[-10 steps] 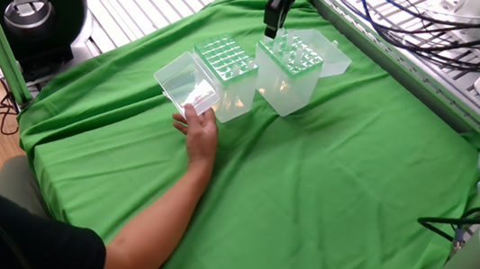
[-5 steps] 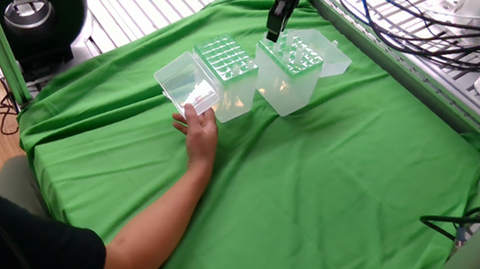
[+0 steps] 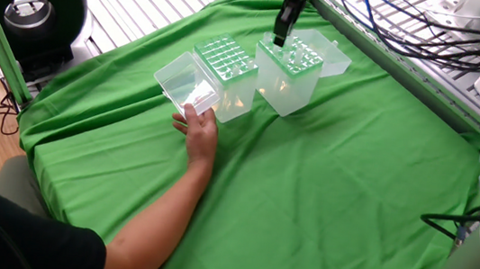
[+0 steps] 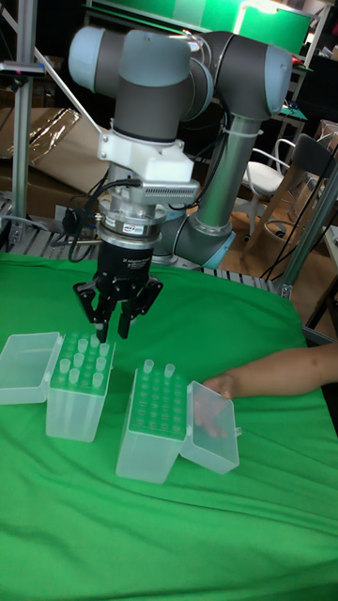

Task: Insert a large pipette tip into the holder for large pipette tips

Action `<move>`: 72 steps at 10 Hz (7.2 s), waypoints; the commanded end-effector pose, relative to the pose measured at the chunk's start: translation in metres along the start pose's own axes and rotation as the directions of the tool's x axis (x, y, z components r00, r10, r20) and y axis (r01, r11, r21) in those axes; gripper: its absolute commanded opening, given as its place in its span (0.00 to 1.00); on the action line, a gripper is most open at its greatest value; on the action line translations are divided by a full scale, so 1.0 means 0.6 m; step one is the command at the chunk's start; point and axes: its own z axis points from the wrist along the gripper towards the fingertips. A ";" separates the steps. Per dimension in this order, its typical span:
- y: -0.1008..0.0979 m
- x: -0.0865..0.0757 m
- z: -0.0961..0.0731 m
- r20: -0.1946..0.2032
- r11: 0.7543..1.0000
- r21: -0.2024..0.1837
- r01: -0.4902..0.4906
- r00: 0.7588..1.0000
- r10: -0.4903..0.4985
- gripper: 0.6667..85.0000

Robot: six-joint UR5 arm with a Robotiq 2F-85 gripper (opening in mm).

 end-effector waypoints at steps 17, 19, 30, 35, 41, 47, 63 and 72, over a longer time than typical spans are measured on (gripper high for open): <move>-0.013 0.004 0.034 -0.057 0.999 -0.016 -0.036 0.998 0.035 0.42; -0.012 0.004 0.042 -0.051 0.999 -0.020 -0.040 0.998 0.039 0.42; -0.005 0.012 0.061 -0.044 0.999 -0.020 -0.051 0.998 0.050 0.41; -0.003 0.011 0.064 -0.042 0.998 -0.018 -0.063 0.997 0.062 0.38; -0.007 0.009 0.066 -0.037 0.997 -0.010 -0.081 0.996 0.080 0.28; -0.012 0.010 0.052 -0.053 0.994 0.018 -0.104 0.993 0.105 0.09; -0.013 0.050 -0.094 -0.145 0.997 0.035 -0.066 0.987 0.071 0.06; -0.047 -0.041 -0.085 0.069 0.992 0.091 -0.088 0.994 0.082 0.04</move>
